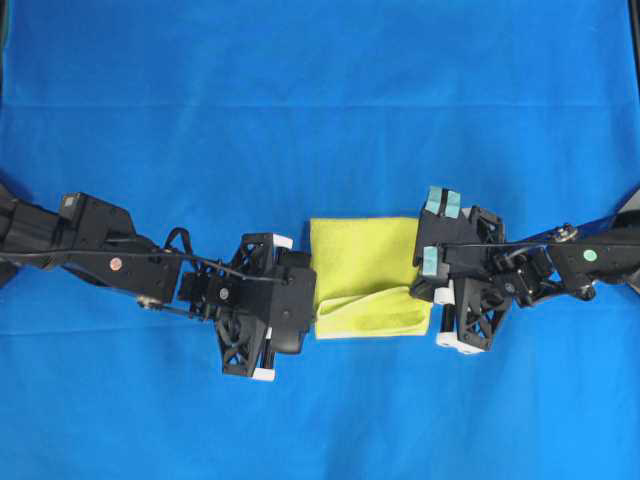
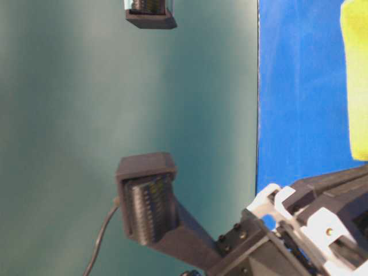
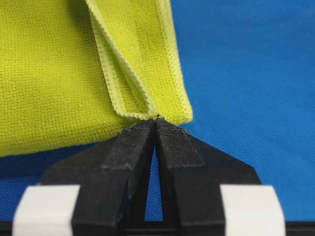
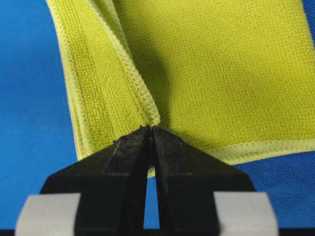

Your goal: Fold the yellow towel.

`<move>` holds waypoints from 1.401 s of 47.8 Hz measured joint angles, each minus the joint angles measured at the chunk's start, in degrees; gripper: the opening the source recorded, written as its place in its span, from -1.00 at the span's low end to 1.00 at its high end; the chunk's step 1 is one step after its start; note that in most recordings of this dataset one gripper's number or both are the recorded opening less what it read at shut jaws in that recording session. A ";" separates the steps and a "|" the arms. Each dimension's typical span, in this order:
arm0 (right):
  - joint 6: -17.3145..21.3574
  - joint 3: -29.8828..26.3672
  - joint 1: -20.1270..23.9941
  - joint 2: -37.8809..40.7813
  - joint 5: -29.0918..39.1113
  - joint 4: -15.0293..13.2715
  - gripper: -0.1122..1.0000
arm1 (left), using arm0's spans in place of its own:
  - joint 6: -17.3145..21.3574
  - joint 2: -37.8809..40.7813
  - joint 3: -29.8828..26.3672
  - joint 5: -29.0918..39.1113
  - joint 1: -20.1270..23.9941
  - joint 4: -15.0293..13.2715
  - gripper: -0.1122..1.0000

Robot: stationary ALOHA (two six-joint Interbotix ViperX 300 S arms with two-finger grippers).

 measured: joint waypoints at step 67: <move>-0.62 7.21 6.77 -43.68 14.33 -14.41 0.26 | 5.45 -40.08 18.46 -0.35 0.00 0.00 0.02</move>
